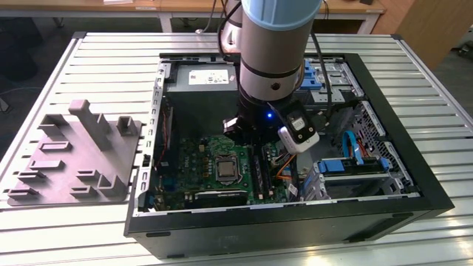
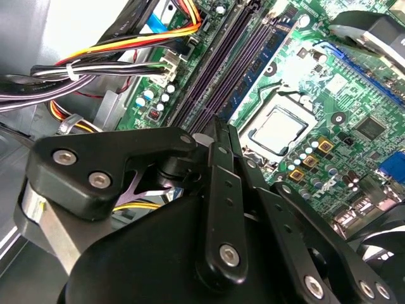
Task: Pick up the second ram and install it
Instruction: 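Insert the second ram into the second slot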
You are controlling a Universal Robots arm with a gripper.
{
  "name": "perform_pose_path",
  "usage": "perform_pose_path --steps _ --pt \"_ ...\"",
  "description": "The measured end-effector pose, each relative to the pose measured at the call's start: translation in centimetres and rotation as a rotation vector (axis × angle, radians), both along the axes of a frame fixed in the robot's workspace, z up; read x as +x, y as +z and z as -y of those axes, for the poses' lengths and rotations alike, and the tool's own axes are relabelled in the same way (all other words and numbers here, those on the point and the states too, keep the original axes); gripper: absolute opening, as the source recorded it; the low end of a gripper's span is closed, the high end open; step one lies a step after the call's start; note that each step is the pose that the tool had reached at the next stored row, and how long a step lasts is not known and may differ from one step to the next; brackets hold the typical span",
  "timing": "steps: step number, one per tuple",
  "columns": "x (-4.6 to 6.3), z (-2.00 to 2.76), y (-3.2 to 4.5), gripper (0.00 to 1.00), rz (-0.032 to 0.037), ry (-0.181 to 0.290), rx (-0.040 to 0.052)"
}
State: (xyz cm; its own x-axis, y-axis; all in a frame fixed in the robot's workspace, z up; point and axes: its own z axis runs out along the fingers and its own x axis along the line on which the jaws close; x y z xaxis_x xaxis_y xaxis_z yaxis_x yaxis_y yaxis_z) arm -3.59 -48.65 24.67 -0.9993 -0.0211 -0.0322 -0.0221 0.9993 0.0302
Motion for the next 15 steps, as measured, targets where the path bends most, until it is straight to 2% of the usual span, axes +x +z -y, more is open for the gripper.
perform_pose_path --steps 10,15 --pt "0.24 0.0 -0.3 0.12 0.0 -0.024 0.0" --pt "0.26 0.0 -0.71 0.12 0.0001 -0.031 0.0"
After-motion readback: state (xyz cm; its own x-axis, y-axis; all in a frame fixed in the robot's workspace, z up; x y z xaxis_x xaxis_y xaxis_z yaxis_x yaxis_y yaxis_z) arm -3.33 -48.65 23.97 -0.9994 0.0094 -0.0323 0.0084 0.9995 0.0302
